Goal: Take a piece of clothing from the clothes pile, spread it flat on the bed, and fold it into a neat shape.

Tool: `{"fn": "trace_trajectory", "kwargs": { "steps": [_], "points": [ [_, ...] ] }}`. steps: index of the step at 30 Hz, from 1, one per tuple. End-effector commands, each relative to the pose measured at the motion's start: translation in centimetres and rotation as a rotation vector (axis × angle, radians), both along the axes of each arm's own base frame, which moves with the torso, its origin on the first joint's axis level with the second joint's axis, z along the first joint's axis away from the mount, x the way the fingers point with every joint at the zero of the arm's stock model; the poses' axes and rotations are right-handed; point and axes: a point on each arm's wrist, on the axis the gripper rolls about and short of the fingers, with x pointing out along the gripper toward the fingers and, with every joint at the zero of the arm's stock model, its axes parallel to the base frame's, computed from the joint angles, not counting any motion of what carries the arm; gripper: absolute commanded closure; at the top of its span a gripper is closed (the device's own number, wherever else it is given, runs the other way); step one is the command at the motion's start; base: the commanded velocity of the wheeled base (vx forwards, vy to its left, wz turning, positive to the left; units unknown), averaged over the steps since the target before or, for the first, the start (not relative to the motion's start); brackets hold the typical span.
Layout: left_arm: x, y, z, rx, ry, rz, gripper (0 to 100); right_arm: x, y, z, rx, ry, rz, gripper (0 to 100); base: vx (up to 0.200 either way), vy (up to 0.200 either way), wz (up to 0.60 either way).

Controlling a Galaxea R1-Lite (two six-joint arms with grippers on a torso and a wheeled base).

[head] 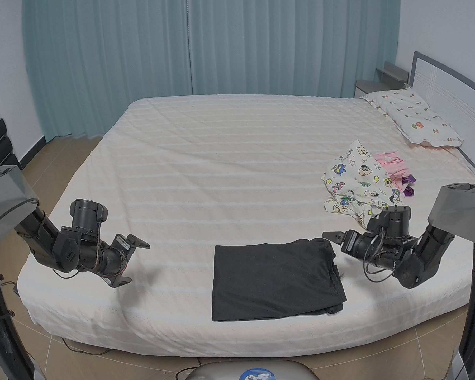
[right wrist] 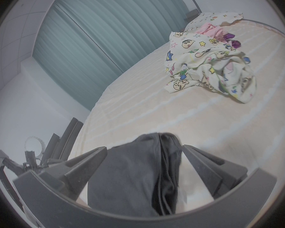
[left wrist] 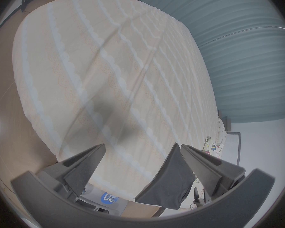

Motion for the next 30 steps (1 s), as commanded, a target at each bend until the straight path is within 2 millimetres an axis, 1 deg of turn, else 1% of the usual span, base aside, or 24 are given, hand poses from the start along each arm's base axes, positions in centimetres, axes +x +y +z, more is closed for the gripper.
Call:
{"fn": "trace_trajectory", "kwargs": {
  "steps": [1, 4, 12, 15, 21, 22, 27, 30],
  "points": [
    [0.0, 0.0, -0.1, 0.0, 0.004, 0.0, 0, 3.6, 1.3, -4.4, -0.001, 0.102, -0.001, 100, 0.0, 0.0, 0.0],
    [0.0, 0.0, -0.1, 0.0, 0.004, 0.0, 0, 4.1, 1.5, -4.8, 0.011, 0.129, -0.005, 100, 0.0, 0.0, 0.0],
    [0.0, 0.0, -0.2, 0.0, 0.006, 0.0, 0, 4.5, 0.7, -4.1, 0.088, 0.119, -0.07, 100, 0.0, 0.0, 0.0],
    [0.0, 0.0, -0.1, 0.0, 0.006, 0.0, 0, 4.4, 0.3, -3.9, 0.1, 0.092, -0.083, 100, 0.0, 0.0, 0.0],
    [0.0, 0.0, -0.1, 0.0, 0.004, 0.0, 0, 3.5, -0.1, -3.5, 0.126, 0.088, -0.1, 100, 0.0, 0.0, 0.0],
    [0.0, -0.1, -0.1, 0.0, 0.004, -0.001, 0, 3.5, -0.2, -3.5, 0.127, 0.087, -0.102, 0, 0.0, 0.0, 0.0],
    [0.0, 0.0, -0.2, 0.0, 0.006, 0.0, 0, 3.5, -1.0, -4.1, 0.126, 0.093, -0.121, 0, 0.0, 0.0, 0.0],
    [0.0, 0.0, -0.2, 0.0, 0.006, 0.0, 0, 3.0, -1.2, -4.0, 0.14, 0.107, -0.124, 0, 0.0, 0.0, 0.0]
  ]
}}
